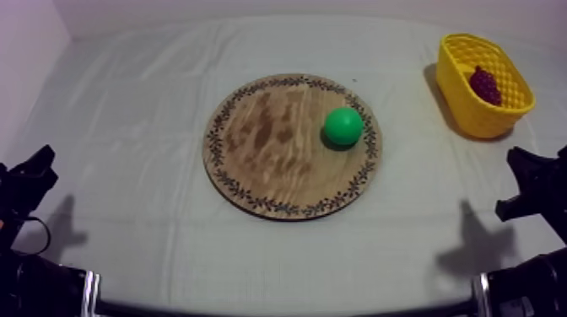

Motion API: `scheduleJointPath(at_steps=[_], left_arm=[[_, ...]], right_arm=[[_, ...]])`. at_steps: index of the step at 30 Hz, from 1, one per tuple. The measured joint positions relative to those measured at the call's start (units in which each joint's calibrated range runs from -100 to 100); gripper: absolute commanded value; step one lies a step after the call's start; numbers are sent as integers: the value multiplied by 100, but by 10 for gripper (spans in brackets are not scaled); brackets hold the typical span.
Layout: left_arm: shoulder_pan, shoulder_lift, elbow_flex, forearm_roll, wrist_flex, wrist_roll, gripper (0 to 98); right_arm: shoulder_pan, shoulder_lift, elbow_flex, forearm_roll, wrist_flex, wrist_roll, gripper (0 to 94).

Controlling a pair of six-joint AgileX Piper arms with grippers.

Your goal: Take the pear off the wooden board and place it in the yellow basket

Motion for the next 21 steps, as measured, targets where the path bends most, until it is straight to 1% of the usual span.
scheduleJointPath(at_steps=[2, 6, 11, 13, 16, 19, 21], left_arm=[[0, 0, 0, 0, 0, 0, 1], [0, 0, 0, 0, 0, 0, 1], [0, 0, 0, 0, 0, 0, 1], [0, 0, 0, 0, 0, 0, 1], [0, 0, 0, 0, 0, 0, 1], [0, 0, 0, 0, 0, 0, 1], [0, 0, 0, 0, 0, 0, 1]], right_arm=[[-8, 0, -27, 0, -36, 27, 3], [-101, 59, -217, 222, -11, -121, 3], [-377, 496, -801, 448, 247, -349, 3], [-485, 765, -1112, 456, 358, -410, 3], [-666, 1221, -1687, 484, 670, -496, 3], [-898, 1772, -2424, 583, 1057, -628, 4], [-1071, 2207, -2963, 670, 1420, -744, 4]])
